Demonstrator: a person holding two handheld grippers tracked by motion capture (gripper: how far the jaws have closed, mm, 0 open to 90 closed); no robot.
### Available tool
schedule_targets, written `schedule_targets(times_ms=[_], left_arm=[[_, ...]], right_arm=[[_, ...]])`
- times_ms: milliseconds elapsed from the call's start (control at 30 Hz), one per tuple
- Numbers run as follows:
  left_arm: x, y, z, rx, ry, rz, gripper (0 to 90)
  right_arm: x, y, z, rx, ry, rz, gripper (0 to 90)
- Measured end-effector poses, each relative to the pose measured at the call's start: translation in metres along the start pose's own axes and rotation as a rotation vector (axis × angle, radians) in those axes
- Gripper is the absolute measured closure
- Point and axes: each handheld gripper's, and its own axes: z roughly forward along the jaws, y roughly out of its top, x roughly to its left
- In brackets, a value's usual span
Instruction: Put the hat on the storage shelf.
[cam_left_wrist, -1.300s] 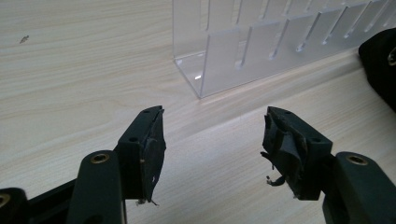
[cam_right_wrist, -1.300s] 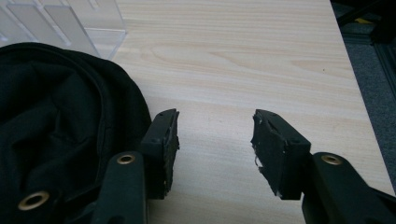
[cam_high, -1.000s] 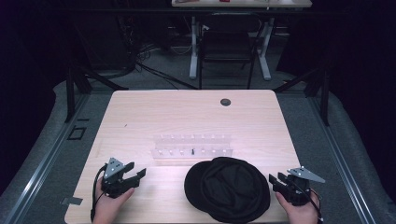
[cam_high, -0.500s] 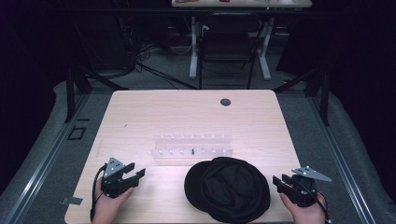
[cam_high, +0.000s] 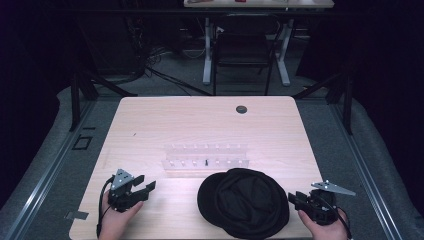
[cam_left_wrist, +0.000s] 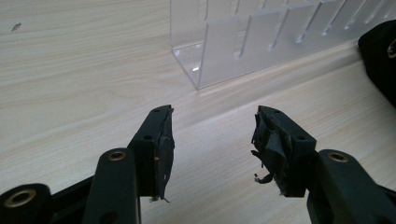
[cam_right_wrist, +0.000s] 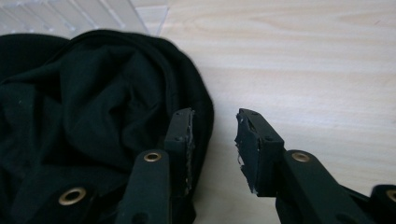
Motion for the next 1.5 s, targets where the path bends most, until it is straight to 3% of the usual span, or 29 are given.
schedule_targets(times_ms=[167,367,567,700,967,1133,1267,1500], left_arm=[[0.000,0.000,0.000,0.006,-0.003,-0.004,47.5],[0.001,0.000,0.001,0.014,-0.015,-0.007,48.1],[0.001,0.000,0.001,0.012,-0.015,-0.008,48.2],[0.001,0.000,0.001,0.012,-0.015,-0.009,48.2],[0.000,0.000,0.001,0.022,-0.014,-0.006,48.2],[0.000,0.000,0.002,0.024,-0.015,-0.006,48.1],[0.000,0.000,0.002,0.021,-0.014,-0.008,48.1],[0.000,-0.001,0.002,0.023,-0.013,-0.007,48.1]], right_arm=[[0.002,-0.002,0.009,0.054,0.035,0.015,64.9],[-0.001,-0.002,0.019,0.125,0.038,0.034,69.3],[-0.011,0.001,0.025,0.186,0.108,0.092,72.5],[-0.017,0.001,0.029,0.200,0.149,0.133,73.2],[-0.017,0.003,0.033,0.228,0.157,0.172,72.1],[-0.018,0.009,0.038,0.298,0.185,0.165,76.4],[-0.021,0.015,0.041,0.352,0.207,0.192,77.6],[-0.023,0.027,0.047,0.475,0.210,0.217,78.9]])
